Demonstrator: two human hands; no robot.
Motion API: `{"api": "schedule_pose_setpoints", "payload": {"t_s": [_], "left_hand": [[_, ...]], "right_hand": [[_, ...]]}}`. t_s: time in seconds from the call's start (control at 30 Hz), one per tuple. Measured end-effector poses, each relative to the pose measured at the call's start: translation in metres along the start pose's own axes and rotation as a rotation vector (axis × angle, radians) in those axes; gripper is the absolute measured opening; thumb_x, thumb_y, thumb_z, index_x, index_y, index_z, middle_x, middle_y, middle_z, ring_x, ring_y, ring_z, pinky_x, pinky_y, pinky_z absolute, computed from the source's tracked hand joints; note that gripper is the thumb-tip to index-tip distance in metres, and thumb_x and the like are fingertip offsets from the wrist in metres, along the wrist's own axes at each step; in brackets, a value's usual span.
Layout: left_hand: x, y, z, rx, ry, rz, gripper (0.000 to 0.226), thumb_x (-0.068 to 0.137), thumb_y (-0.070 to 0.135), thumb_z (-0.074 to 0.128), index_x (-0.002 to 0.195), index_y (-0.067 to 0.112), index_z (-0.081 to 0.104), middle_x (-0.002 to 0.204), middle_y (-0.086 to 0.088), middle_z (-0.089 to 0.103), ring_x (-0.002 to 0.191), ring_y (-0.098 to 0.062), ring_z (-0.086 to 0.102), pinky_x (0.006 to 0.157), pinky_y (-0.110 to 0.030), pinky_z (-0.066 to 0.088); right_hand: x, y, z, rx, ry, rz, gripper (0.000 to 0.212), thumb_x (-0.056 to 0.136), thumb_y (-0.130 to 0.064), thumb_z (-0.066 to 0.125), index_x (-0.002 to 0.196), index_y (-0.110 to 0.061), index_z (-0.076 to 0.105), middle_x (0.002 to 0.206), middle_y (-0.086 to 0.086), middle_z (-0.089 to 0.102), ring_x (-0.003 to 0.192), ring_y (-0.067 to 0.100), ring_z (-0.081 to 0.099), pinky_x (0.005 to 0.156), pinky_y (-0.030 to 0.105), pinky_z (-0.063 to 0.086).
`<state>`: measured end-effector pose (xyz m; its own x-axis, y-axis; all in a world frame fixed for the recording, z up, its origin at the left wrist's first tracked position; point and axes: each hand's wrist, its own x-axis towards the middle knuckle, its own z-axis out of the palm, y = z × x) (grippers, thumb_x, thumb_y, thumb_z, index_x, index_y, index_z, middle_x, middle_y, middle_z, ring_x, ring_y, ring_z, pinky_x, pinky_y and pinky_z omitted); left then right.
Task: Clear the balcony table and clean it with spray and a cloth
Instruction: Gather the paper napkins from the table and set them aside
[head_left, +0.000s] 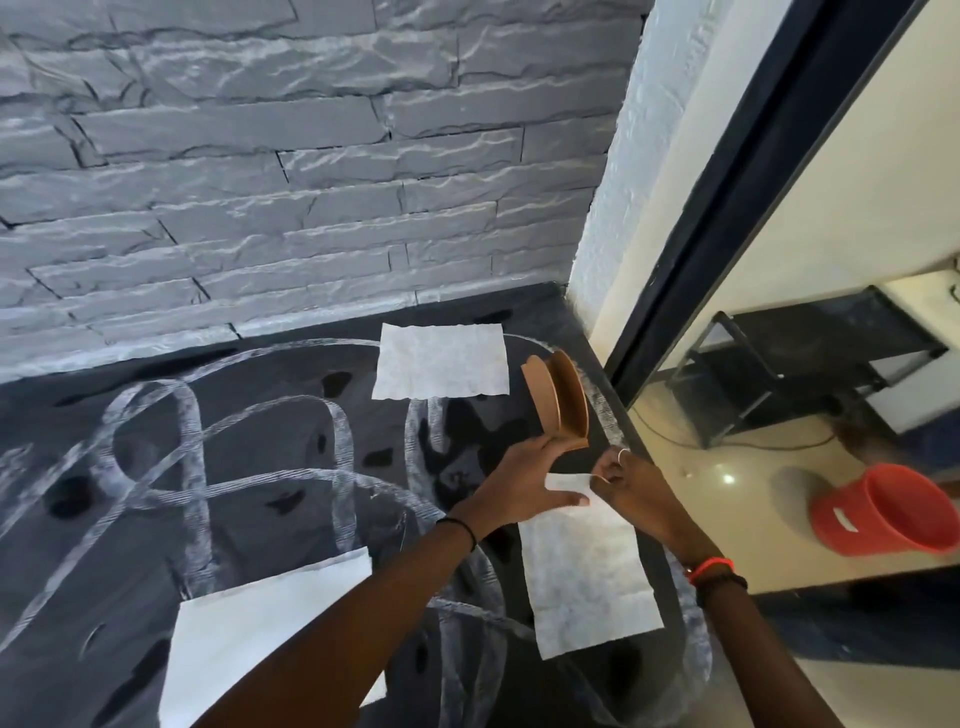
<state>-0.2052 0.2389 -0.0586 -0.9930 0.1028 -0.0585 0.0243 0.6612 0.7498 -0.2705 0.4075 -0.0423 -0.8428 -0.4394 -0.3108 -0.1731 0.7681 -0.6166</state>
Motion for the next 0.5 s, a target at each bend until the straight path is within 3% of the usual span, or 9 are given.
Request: {"api": "schedule_pose_setpoints", "payload": {"t_s": [0.07,0.1,0.17,0.23,0.3,0.4,0.43,0.5], "left_hand": [[-0.001,0.006,-0.009,-0.050,-0.071,0.019,0.064,0.077,0.042,0.075,0.130,0.015,0.054,0.133,-0.001,0.059,0.121,-0.016,0.053,0.108,-0.024,0.030],[-0.004,0.010,-0.016,-0.087,-0.108,0.005,0.056,0.077,0.038,0.076,0.123,0.012,0.059,0.125,-0.002,0.064,0.112,-0.012,0.058,0.102,-0.014,0.031],[-0.009,0.017,-0.031,-0.149,-0.154,-0.036,0.033,0.080,0.028,0.076,0.103,0.007,0.065,0.099,-0.002,0.068,0.079,-0.002,0.060,0.074,-0.001,0.036],[-0.016,0.021,-0.046,-0.160,-0.162,-0.077,0.022,0.083,0.029,0.073,0.078,0.012,0.061,0.074,0.003,0.059,0.058,-0.002,0.050,0.057,-0.009,0.035],[-0.021,0.022,-0.056,-0.147,-0.141,-0.118,0.037,0.085,0.034,0.070,0.060,0.018,0.048,0.058,0.004,0.047,0.050,-0.005,0.041,0.052,-0.018,0.029],[-0.039,0.017,-0.077,-0.150,-0.080,-0.178,0.046,0.086,0.034,0.068,0.053,0.021,0.039,0.050,0.005,0.035,0.041,-0.005,0.037,0.046,-0.017,0.025],[-0.047,0.015,-0.084,-0.160,-0.067,-0.192,0.047,0.087,0.034,0.067,0.052,0.019,0.039,0.051,0.003,0.035,0.041,-0.005,0.036,0.046,-0.017,0.024],[-0.066,0.007,-0.098,-0.208,-0.023,-0.227,0.049,0.087,0.034,0.067,0.053,0.014,0.037,0.053,0.000,0.032,0.046,-0.007,0.031,0.047,-0.019,0.022]], "right_hand": [[-0.005,-0.012,-0.005,0.136,-0.072,-0.032,0.010,0.085,-0.018,0.065,0.081,-0.022,0.057,0.080,-0.003,0.064,0.077,0.014,0.062,0.073,0.029,0.050],[-0.008,-0.018,-0.008,0.245,-0.101,-0.040,0.012,0.084,-0.016,0.066,0.081,-0.024,0.058,0.082,-0.001,0.064,0.079,0.016,0.062,0.075,0.030,0.050],[-0.010,-0.029,-0.015,0.413,-0.136,-0.046,0.012,0.084,-0.011,0.067,0.084,-0.020,0.060,0.086,0.004,0.063,0.079,0.014,0.060,0.076,0.026,0.049],[-0.013,-0.044,-0.019,0.506,-0.155,-0.065,0.009,0.084,-0.013,0.067,0.091,-0.015,0.061,0.089,0.004,0.064,0.079,0.011,0.060,0.072,0.017,0.050],[-0.015,-0.057,-0.019,0.607,-0.172,-0.077,0.013,0.086,-0.022,0.066,0.096,-0.015,0.061,0.093,0.002,0.065,0.083,0.010,0.062,0.067,0.013,0.051],[-0.018,-0.080,-0.006,0.630,-0.180,-0.045,0.003,0.092,-0.028,0.056,0.093,-0.026,0.056,0.090,-0.008,0.062,0.077,0.003,0.064,0.054,0.008,0.048],[-0.020,-0.087,-0.002,0.665,-0.216,-0.039,0.008,0.090,-0.032,0.057,0.094,-0.025,0.055,0.090,-0.008,0.063,0.073,0.001,0.065,0.053,0.008,0.048],[-0.023,-0.095,0.009,0.747,-0.363,-0.078,0.051,0.069,-0.049,0.075,0.107,-0.021,0.056,0.097,0.000,0.069,0.083,0.006,0.069,0.066,0.020,0.055]]}}
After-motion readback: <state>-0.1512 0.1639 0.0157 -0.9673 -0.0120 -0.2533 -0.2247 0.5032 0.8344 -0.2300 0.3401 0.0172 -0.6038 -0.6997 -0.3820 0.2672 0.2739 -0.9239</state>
